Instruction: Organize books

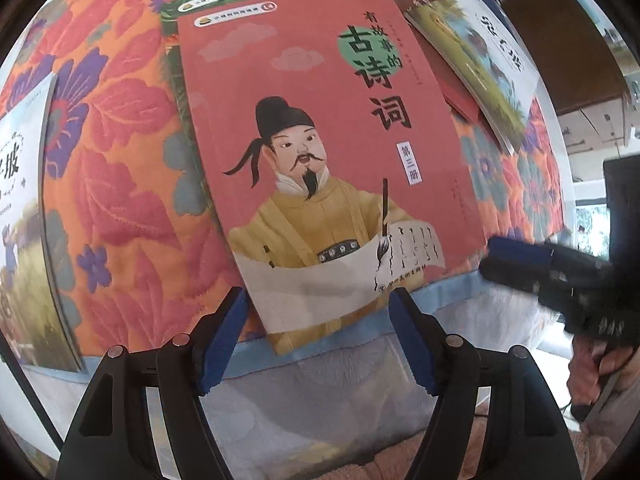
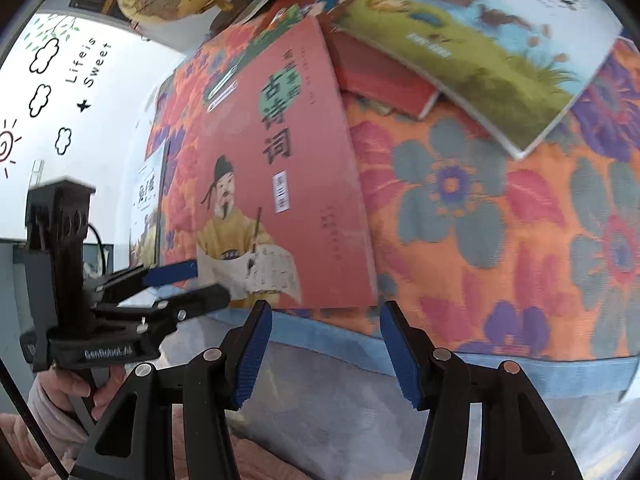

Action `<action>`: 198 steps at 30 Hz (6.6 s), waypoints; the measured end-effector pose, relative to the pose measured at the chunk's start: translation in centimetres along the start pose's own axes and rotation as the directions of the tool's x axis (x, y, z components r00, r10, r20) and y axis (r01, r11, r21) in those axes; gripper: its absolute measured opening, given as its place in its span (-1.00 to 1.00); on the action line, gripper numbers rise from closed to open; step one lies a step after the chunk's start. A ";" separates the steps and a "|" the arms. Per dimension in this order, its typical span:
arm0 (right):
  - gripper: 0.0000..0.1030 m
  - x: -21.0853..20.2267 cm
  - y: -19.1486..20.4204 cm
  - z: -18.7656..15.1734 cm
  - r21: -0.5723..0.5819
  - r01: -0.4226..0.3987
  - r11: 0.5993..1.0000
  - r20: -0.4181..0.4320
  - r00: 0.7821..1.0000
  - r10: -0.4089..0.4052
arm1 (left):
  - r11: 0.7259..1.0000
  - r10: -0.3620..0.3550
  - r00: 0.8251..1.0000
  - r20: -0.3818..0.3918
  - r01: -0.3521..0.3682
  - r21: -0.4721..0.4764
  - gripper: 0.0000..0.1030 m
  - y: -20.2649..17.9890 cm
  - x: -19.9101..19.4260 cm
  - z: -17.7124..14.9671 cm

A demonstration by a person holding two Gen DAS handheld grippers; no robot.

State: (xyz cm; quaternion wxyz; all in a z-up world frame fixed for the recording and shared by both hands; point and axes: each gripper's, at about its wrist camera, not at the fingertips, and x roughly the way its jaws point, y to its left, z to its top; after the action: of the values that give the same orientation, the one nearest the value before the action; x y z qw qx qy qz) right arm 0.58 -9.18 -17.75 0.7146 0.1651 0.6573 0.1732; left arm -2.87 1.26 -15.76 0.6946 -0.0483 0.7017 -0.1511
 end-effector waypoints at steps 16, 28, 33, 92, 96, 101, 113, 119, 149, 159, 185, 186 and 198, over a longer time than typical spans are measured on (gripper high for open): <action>-0.33 0.8 1.6 1.3 -0.104 -0.006 0.995 0.035 0.999 0.010 | 0.994 -0.107 0.994 0.017 0.108 -0.029 0.35 4.7 -1.4 0.2; -0.34 -0.1 -2.6 -1.0 -0.010 -0.043 0.999 -0.035 0.998 0.042 | 0.980 -0.172 0.985 -0.034 0.167 -0.111 -0.06 7.5 -1.3 -0.9; -0.33 1.7 -2.6 0.4 -0.013 -0.161 0.987 -0.080 0.984 0.160 | 0.966 -0.217 0.975 -0.055 0.206 -0.156 -0.16 9.3 -1.2 -0.4; -0.75 -5.1 8.2 -4.2 -0.312 -0.042 0.949 0.125 0.989 0.085 | 0.965 0.025 0.961 0.275 -0.095 0.243 -0.26 3.5 -11.1 -6.0; -0.75 -5.0 9.8 -3.8 -0.332 -0.043 0.942 0.128 0.988 0.091 | 0.970 0.033 0.954 0.297 -0.102 0.220 -0.26 4.8 -11.7 -6.3; -0.74 -4.4 12.0 -3.4 -0.357 -0.046 0.933 0.128 0.987 0.098 | 0.977 0.048 0.945 0.322 -0.112 0.184 -0.26 6.8 -12.7 -6.5; -0.74 -1.9 17.7 -1.6 -0.392 -0.049 0.919 0.136 0.984 0.111 | 0.987 0.070 0.927 0.369 -0.118 0.109 -0.26 12.5 -14.7 -6.7; -0.74 -0.6 20.4 -0.1 -0.412 -0.055 0.909 0.142 0.982 0.124 | 0.990 0.082 0.920 0.383 -0.119 0.075 -0.26 15.4 -15.6 -6.5; -0.74 14.5 27.9 5.1 -0.358 -0.165 0.919 -0.041 0.986 0.161 | 0.961 0.233 0.928 0.291 -0.174 -0.213 -0.26 31.3 -12.3 -6.4; -0.74 16.2 27.5 5.2 -0.322 -0.118 0.940 -0.046 0.993 0.108 | 0.962 0.263 0.926 0.270 -0.228 -0.152 -0.25 30.3 -11.1 -5.1; -0.71 16.6 26.6 4.5 -0.234 -0.052 0.971 -0.016 0.999 0.049 | 0.859 0.414 0.889 0.194 -0.311 -0.406 -0.02 35.7 -11.7 -2.3; -0.71 16.6 26.5 4.5 -0.227 -0.056 0.972 -0.015 0.998 0.054 | 0.853 0.426 0.884 0.192 -0.322 -0.410 0.01 35.7 -11.7 -2.2; -0.72 16.8 26.6 4.6 -0.216 -0.055 0.975 -0.022 0.998 0.051 | 0.875 0.273 0.938 0.213 -0.150 -0.461 0.17 37.4 -11.4 -1.7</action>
State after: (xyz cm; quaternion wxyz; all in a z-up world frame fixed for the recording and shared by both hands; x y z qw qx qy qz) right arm 5.65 22.10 -19.88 0.7180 0.1024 0.6359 0.2640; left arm 1.08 40.19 -15.23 0.7678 -0.1454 0.6166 0.0960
